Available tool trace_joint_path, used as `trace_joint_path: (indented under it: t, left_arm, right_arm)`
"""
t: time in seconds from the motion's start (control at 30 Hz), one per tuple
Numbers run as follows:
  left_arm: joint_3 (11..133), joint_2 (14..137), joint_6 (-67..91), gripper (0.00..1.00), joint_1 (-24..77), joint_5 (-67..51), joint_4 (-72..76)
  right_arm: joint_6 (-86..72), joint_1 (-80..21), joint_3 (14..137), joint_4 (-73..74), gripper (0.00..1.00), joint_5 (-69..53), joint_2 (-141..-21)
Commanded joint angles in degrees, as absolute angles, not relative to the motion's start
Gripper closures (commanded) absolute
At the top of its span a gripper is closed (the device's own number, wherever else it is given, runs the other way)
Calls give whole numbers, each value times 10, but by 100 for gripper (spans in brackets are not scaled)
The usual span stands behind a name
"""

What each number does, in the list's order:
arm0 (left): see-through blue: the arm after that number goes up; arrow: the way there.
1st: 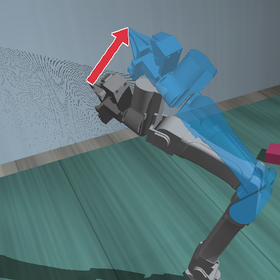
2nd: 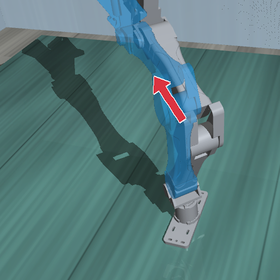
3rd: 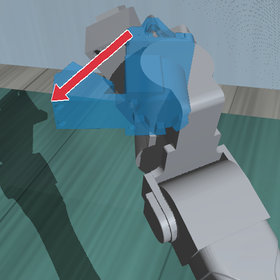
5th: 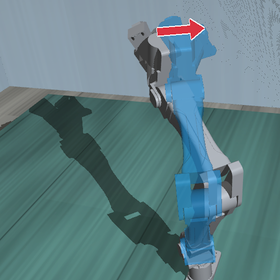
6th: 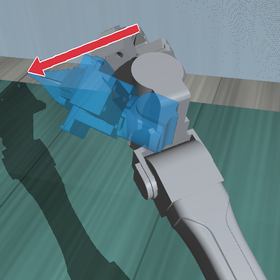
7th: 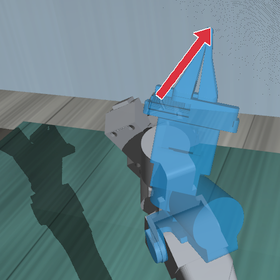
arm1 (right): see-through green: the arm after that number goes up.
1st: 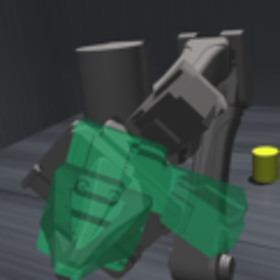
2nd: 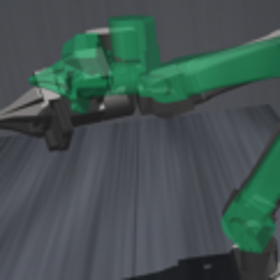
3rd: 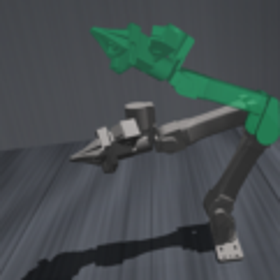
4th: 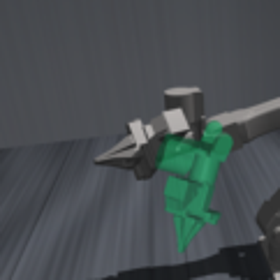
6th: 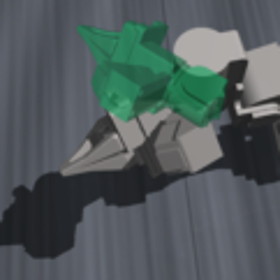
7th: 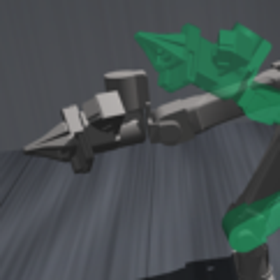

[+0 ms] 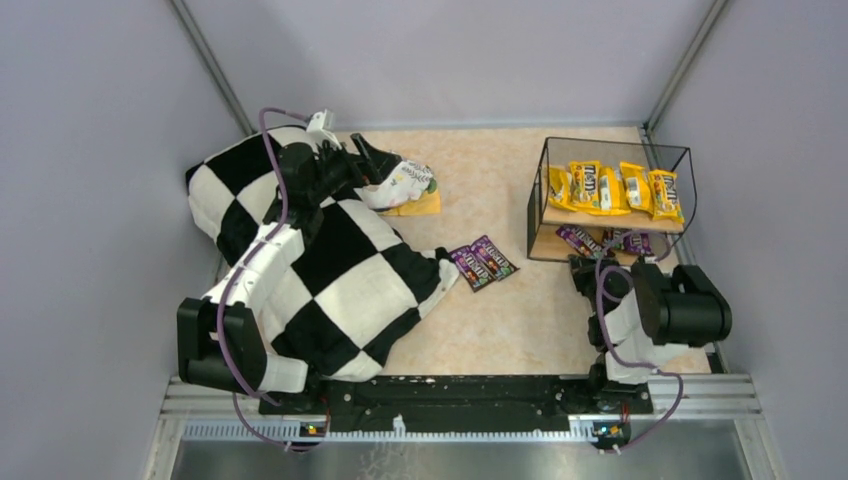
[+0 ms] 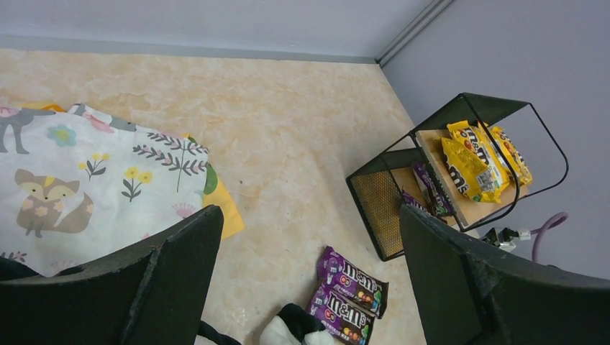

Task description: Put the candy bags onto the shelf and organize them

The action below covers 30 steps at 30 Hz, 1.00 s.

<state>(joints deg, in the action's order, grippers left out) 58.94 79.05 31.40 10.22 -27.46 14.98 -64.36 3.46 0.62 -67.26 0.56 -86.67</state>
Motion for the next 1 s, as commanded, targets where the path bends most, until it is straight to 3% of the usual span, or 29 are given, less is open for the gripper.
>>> trace_joint_path:
  t: [0.0, 0.13, 0.67, 0.83, 0.97]
  left_arm:
    - [600, 796, 309, 2, 99, -274, 178]
    - [599, 802, 314, 2, 94, -280, 180]
    - [595, 811, 348, 2, 75, -307, 200]
    - [595, 810, 344, 2, 75, -303, 198]
    - [595, 811, 347, 2, 75, -305, 197]
  right_arm:
    - [-687, 28, 22, -911, 100, 48, -983]
    - [-702, 27, 37, -986, 100, 46, -1069]
    - [-721, 28, 111, -942, 99, 108, -1104]
    - [-729, 27, 78, -893, 94, 77, -1038]
    - [-720, 28, 42, -699, 87, 32, -895]
